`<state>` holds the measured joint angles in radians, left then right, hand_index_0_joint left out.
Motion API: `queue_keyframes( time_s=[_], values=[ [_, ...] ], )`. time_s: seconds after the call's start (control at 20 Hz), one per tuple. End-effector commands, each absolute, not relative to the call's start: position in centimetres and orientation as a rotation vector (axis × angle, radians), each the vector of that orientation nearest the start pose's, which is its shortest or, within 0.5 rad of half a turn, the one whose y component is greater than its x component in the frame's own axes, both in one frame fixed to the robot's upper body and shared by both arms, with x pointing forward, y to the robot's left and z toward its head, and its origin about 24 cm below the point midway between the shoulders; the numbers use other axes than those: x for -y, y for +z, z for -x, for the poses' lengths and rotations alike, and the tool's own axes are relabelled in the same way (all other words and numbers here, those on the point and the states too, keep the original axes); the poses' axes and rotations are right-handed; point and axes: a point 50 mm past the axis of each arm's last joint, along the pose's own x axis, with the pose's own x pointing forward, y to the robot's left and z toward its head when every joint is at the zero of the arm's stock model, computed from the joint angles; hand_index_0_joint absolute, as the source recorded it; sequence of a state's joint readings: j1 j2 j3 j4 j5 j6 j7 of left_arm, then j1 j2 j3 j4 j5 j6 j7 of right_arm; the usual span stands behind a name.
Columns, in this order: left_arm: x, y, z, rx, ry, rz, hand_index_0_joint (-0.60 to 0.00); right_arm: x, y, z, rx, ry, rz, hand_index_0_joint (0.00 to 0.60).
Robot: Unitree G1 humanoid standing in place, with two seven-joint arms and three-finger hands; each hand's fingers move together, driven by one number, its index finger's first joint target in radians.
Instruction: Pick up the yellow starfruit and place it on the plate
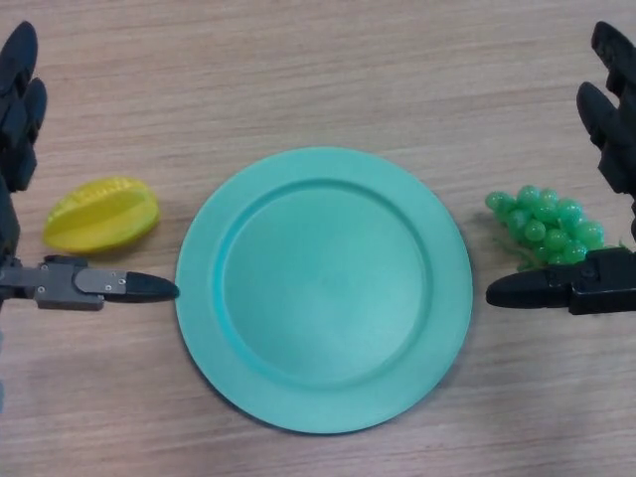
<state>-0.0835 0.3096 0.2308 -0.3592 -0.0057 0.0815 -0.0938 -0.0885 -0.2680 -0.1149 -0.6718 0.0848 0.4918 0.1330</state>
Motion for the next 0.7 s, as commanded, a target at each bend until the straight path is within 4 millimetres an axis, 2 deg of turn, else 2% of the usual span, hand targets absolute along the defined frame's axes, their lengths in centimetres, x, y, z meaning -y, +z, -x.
queue_keyframes(
  time_s=[0.05, 0.2, 0.45, 0.7],
  values=[
    [-24.0, 19.4, -24.7, 0.608, 0.163, -0.518, 0.0, 18.4, 20.3, -22.4, 0.475, 0.078, 0.257, 0.0],
    [-24.2, 19.0, -26.3, 0.577, 0.165, -0.596, 0.0, 18.5, 20.3, -22.0, 0.458, 0.08, 0.253, 0.0],
    [-24.0, 16.9, -29.1, 0.474, 0.138, -0.829, 0.0, 19.0, 20.5, -21.3, 0.45, 0.053, 0.221, 0.0],
    [-22.9, 14.6, -30.8, 0.351, 0.115, -0.909, 0.0, 19.5, 21.1, -20.9, 0.464, 0.032, 0.216, 0.0]
  ],
)
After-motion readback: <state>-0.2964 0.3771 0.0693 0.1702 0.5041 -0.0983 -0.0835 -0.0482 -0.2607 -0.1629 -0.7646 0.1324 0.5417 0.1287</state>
